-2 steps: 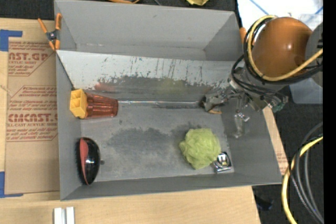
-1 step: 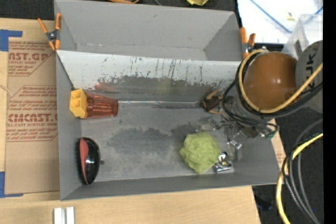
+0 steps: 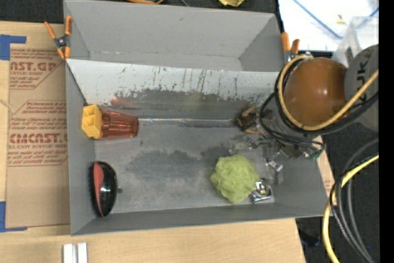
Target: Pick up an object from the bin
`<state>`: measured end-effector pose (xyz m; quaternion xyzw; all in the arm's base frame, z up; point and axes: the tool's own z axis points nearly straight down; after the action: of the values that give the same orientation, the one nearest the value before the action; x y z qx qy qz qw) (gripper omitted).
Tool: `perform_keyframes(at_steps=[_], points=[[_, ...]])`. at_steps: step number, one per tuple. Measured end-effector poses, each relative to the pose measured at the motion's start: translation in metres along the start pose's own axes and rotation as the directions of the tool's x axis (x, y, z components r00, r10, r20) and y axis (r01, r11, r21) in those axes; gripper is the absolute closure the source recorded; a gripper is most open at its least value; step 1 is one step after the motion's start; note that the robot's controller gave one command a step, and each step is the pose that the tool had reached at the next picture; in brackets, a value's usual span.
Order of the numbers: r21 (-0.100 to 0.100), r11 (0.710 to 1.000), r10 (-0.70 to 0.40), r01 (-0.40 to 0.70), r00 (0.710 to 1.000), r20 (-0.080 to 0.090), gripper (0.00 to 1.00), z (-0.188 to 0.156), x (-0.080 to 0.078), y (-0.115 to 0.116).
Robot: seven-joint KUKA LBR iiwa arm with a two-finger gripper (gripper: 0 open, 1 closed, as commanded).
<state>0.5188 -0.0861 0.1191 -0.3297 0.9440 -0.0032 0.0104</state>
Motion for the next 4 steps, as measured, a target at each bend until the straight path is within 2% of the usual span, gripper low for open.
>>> perform_keyframes(at_steps=[1, 2, 3, 4], points=[[0.006, 0.948, -0.318, 0.318, 0.948, 0.007, 0.00, 0.048, 0.041, 0.008], [0.005, 0.998, 0.068, -0.068, 0.998, 0.009, 1.00, 0.038, 0.014, 0.031], [0.005, 0.998, 0.069, -0.069, 0.998, 0.009, 1.00, 0.038, 0.014, 0.031], [0.004, 0.996, 0.088, -0.088, 0.996, 0.013, 1.00, 0.040, -0.001, 0.053]])
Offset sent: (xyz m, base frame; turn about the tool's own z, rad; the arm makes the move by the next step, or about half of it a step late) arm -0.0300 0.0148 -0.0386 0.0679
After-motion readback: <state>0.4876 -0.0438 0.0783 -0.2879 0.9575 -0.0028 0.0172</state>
